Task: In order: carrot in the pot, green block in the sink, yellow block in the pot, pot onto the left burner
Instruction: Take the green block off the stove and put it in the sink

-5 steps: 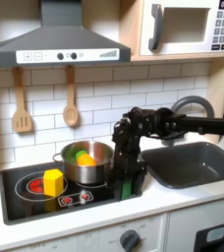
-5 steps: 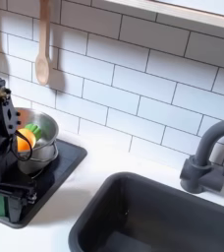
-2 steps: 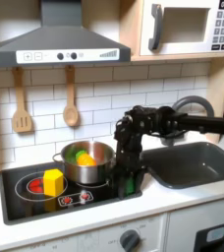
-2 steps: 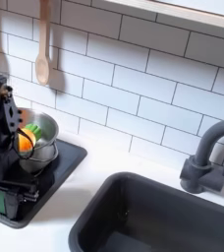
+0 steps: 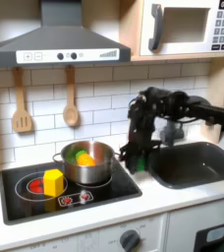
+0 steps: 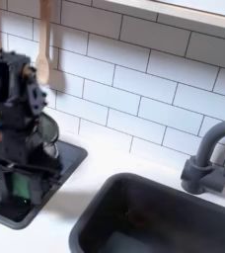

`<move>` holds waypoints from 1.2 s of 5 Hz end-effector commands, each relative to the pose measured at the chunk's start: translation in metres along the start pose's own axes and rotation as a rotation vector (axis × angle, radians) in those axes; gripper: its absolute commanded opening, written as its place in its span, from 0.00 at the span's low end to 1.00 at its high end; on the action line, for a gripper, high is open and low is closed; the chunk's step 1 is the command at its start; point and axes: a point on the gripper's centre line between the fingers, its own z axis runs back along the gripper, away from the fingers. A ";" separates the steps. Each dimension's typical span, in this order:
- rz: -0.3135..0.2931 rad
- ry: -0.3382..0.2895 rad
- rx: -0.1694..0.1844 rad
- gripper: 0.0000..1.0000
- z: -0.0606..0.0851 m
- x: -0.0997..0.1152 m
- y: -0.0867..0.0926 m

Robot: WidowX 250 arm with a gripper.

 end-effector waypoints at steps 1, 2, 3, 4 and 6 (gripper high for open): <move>-0.129 -0.036 -0.012 0.00 0.012 0.024 -0.046; -0.190 -0.030 -0.014 0.00 0.011 0.035 -0.069; -0.244 -0.016 -0.023 0.00 0.006 0.039 -0.088; -0.312 0.002 -0.032 0.00 0.002 0.038 -0.106; -0.400 0.042 -0.035 0.00 -0.013 0.022 -0.125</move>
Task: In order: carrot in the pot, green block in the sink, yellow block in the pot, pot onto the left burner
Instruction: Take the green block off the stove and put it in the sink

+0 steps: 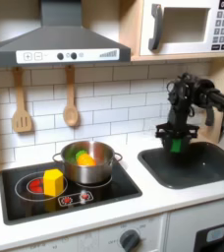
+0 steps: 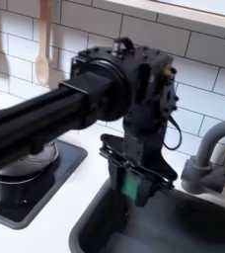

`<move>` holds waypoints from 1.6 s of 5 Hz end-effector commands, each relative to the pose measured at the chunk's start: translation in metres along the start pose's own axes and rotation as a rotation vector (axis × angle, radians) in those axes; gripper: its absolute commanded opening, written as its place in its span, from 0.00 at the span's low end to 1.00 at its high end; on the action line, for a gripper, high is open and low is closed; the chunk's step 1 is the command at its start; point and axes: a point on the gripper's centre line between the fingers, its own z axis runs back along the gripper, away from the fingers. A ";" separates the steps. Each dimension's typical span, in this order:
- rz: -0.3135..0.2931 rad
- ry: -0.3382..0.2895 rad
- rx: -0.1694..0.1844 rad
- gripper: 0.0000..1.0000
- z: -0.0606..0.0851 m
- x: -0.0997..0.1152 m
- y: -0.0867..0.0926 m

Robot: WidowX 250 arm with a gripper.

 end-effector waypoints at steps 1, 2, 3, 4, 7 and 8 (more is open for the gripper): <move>-0.006 0.054 -0.001 0.00 -0.027 -0.018 -0.010; 0.008 0.076 -0.005 0.00 -0.040 -0.025 -0.010; 0.002 0.076 -0.006 0.00 -0.051 -0.027 -0.012; -0.022 0.023 -0.004 0.00 -0.058 -0.025 -0.008; -0.088 -0.004 -0.024 0.00 -0.064 -0.019 -0.008; -0.092 -0.010 -0.033 0.00 -0.061 -0.017 -0.009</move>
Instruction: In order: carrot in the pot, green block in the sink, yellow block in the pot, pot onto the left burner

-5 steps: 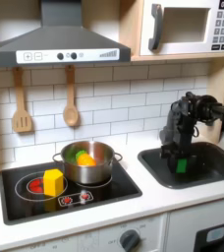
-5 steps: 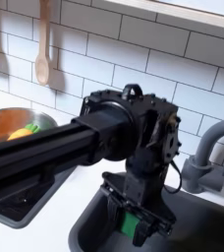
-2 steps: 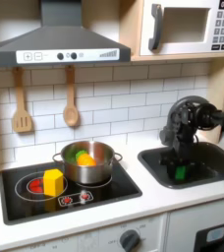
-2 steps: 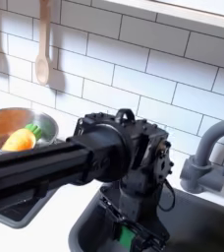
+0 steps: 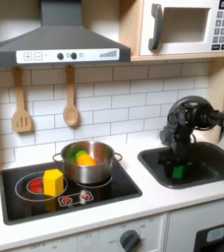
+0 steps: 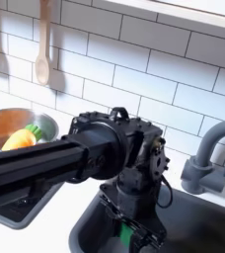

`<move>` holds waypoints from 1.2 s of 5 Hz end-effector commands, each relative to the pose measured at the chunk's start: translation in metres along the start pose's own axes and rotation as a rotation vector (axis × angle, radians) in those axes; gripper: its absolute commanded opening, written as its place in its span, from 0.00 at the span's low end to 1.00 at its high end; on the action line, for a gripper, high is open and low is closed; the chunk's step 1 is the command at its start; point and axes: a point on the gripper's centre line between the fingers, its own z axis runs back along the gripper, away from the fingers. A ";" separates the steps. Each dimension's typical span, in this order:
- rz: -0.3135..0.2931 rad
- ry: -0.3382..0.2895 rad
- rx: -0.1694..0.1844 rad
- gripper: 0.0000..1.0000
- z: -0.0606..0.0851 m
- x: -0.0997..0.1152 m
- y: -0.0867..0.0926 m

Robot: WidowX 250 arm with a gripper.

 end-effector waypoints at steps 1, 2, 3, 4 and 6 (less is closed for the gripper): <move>-0.014 0.000 -0.018 1.00 0.001 0.003 -0.003; -0.015 -0.008 -0.012 1.00 0.009 0.003 -0.004; -0.007 -0.014 -0.011 1.00 0.013 0.004 -0.004; 0.027 -0.011 -0.001 1.00 0.020 -0.001 0.001; 0.087 -0.086 0.019 1.00 0.068 -0.002 0.006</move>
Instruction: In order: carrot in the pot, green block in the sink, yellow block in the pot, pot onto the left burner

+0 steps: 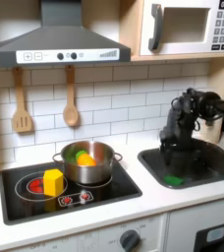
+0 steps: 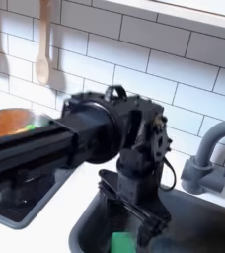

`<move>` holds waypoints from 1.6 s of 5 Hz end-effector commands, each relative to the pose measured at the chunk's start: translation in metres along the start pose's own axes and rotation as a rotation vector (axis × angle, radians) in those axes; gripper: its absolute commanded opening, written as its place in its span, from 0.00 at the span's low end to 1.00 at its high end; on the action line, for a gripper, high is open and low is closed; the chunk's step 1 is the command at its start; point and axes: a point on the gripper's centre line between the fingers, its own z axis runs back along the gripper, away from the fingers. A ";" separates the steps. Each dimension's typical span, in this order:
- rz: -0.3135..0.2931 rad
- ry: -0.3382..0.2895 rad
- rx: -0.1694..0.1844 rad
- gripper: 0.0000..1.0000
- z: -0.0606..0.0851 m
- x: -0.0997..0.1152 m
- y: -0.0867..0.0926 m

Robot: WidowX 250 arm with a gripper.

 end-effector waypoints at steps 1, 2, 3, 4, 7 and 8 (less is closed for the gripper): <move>0.158 -0.063 -0.020 1.00 0.035 -0.007 0.014; 0.237 -0.083 -0.019 1.00 0.040 -0.019 0.040; 0.282 -0.082 -0.018 1.00 0.047 -0.031 0.054; 0.318 -0.104 -0.004 1.00 0.059 -0.039 0.071; 0.473 -0.099 0.036 1.00 0.076 -0.076 0.121; 0.630 -0.123 0.050 1.00 0.082 -0.092 0.136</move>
